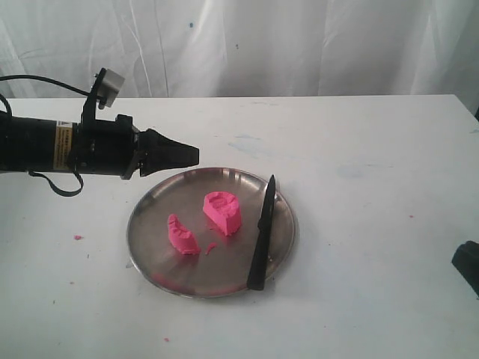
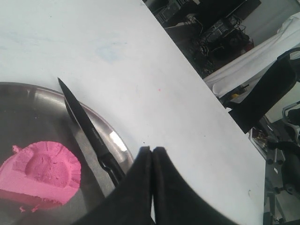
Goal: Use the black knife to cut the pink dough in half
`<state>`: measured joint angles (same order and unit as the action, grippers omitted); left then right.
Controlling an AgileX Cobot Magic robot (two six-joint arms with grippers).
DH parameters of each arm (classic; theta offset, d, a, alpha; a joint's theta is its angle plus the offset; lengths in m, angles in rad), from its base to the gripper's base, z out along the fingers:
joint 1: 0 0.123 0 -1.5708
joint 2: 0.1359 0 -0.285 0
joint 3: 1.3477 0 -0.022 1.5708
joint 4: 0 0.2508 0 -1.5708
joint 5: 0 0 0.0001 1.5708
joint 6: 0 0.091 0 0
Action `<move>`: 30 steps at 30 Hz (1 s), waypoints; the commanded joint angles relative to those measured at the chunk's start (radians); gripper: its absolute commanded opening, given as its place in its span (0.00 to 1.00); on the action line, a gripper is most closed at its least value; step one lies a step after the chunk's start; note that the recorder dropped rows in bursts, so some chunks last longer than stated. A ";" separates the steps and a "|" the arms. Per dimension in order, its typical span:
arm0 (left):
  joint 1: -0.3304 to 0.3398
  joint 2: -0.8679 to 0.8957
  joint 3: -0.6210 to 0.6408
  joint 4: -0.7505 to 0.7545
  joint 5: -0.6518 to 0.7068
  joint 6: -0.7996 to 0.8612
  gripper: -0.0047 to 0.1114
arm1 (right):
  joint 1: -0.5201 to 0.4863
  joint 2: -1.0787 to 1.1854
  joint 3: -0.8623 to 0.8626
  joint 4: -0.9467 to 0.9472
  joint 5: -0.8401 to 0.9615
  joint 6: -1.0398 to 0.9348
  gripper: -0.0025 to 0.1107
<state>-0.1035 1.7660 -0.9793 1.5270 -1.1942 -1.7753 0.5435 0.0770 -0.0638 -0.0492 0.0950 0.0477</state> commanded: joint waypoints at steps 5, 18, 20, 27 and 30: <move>-0.001 -0.013 0.005 0.007 -0.008 0.003 0.04 | -0.145 -0.045 0.022 0.008 0.024 -0.010 0.02; -0.001 -0.013 0.005 0.007 -0.008 0.003 0.04 | -0.192 -0.077 0.064 0.061 0.067 0.017 0.02; -0.001 -0.013 0.005 0.007 -0.006 0.003 0.04 | -0.192 -0.077 0.064 0.061 0.067 0.017 0.02; -0.001 -0.013 0.005 0.007 -0.007 0.003 0.04 | -0.192 -0.077 0.064 0.061 0.066 0.017 0.02; -0.001 -0.013 0.005 0.007 -0.007 0.003 0.04 | -0.192 -0.077 0.064 0.061 0.066 0.017 0.02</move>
<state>-0.1035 1.7660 -0.9793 1.5270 -1.1942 -1.7753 0.3594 0.0064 -0.0044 0.0109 0.1625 0.0630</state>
